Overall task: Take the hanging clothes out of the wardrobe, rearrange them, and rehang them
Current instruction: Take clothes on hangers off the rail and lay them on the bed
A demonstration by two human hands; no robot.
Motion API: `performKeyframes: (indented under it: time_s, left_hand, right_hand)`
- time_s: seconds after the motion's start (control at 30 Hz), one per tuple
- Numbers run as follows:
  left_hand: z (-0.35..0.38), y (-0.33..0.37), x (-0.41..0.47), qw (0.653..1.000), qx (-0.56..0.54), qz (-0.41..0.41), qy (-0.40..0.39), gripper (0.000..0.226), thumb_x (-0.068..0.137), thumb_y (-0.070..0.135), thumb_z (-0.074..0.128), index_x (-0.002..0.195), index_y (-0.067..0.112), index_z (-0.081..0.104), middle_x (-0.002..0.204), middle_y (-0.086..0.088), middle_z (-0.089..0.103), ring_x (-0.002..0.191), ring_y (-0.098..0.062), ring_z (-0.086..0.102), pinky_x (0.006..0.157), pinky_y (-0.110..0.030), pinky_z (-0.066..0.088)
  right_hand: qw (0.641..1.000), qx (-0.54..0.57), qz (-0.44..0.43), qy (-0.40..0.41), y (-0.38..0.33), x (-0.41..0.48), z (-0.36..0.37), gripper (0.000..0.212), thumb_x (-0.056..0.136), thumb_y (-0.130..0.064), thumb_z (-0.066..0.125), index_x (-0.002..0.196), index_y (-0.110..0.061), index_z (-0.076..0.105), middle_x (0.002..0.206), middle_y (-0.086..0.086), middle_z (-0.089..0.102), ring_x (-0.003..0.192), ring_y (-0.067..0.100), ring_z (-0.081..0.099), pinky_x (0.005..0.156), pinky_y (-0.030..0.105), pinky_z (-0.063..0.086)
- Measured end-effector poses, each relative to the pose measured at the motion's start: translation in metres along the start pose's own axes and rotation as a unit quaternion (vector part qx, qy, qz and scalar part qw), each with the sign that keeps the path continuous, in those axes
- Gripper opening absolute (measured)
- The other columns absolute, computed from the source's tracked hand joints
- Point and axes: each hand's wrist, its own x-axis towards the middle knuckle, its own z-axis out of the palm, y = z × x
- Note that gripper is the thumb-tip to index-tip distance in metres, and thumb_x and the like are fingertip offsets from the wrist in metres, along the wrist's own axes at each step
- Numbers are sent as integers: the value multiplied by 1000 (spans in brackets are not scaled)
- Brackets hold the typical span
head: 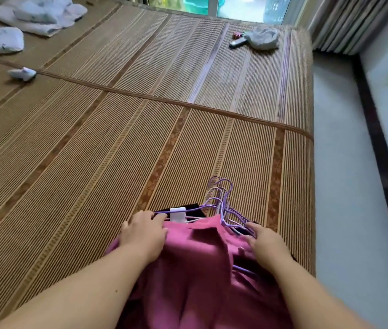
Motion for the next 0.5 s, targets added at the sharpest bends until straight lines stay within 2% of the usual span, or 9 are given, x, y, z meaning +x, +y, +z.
performKeyframes:
  time_s: [0.1, 0.17, 0.27, 0.37, 0.5]
  left_hand:
    - [4, -4, -11, 998, -33, 7, -49, 56, 94, 52, 39, 146, 36, 24, 158, 0, 13, 146, -23, 4, 114, -53, 11]
    - [-2, -6, -23, 997, -41, 18, -60, 61, 93, 53, 41, 147, 36, 19, 160, 0, 3, 146, -23, -3, 115, -53, 6]
    - [-18, -10, -49, 997, -43, 35, -57, 65, 91, 53, 44, 147, 39, 17, 160, 2, -2, 146, -22, -6, 115, -52, 5]
    - [-44, -16, -77, 997, -62, 33, -46, 68, 88, 54, 47, 147, 40, 15, 160, 3, -2, 146, -21, -4, 115, -52, 5]
    - [-101, -42, -122, 994, -102, 25, 11, 70, 86, 54, 49, 147, 41, 17, 159, 5, 1, 146, -17, 0, 116, -51, 7]
  right_hand:
    - [999, -30, 2, 14, -9, -9, 2, 49, 91, -40, 49, 139, -36, 40, 134, 0, 54, 125, 26, 46, 98, 43, 41]
    - [999, -39, -15, 28, -16, -20, -5, 50, 88, -38, 51, 137, -33, 45, 133, -1, 54, 125, 24, 46, 99, 41, 42]
    - [995, -55, -71, 42, -36, -45, -17, 51, 87, -38, 52, 137, -30, 46, 136, -6, 50, 128, 16, 42, 104, 33, 37]
    - [983, -69, -162, 43, -78, -76, -32, 53, 87, -42, 51, 140, -36, 41, 141, -9, 42, 132, 13, 36, 108, 29, 32]
    - [947, -102, -305, 25, -163, -117, -66, 56, 87, -39, 52, 141, -37, 39, 148, -5, 35, 135, 16, 33, 110, 31, 31]
